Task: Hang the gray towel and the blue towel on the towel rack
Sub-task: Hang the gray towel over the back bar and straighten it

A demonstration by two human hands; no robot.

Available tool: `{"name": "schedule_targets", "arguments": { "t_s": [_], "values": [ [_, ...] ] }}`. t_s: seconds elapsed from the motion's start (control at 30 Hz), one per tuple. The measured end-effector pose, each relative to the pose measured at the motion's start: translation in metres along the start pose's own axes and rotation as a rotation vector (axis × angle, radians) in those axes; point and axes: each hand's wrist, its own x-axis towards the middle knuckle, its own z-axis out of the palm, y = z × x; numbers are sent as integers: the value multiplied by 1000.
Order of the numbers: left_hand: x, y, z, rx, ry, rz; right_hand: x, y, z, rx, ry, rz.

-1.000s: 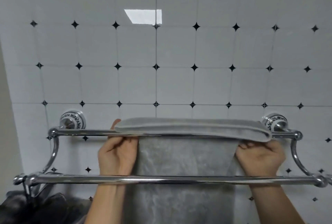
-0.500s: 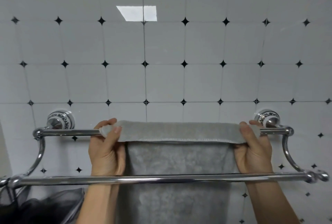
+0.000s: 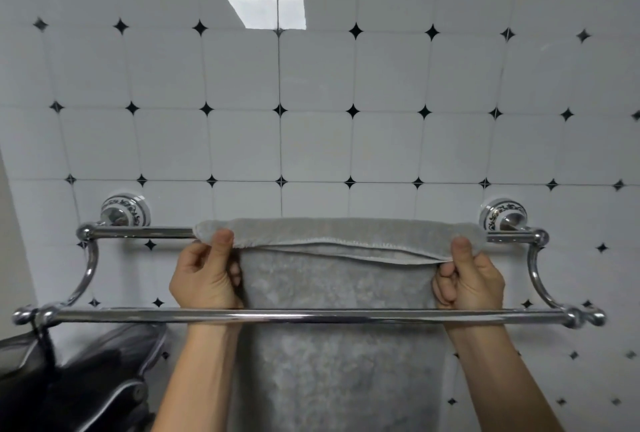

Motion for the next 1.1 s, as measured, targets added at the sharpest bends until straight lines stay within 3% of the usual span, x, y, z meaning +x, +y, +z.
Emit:
{"name": "schedule_targets", "arguments": {
  "t_s": [0.37, 0.5, 0.63, 0.83, 1.1],
  "values": [
    [-10, 0, -5, -60, -133, -118, -8, 5, -25, 21, -165, 98],
    [-29, -4, -28, -66, -168, -226, -24, 19, -48, -42, -117, 206],
    [-51, -7, -60, 60, -170, -247, -50, 34, -75, -91, -81, 266],
    [-101, -9, -127, 136, -146, -428, -103, 49, -128, -157, -74, 384],
    [-171, -11, -224, 574, -183, -650, -191, 62, -212, -426, 52, 555]
  ]
}}
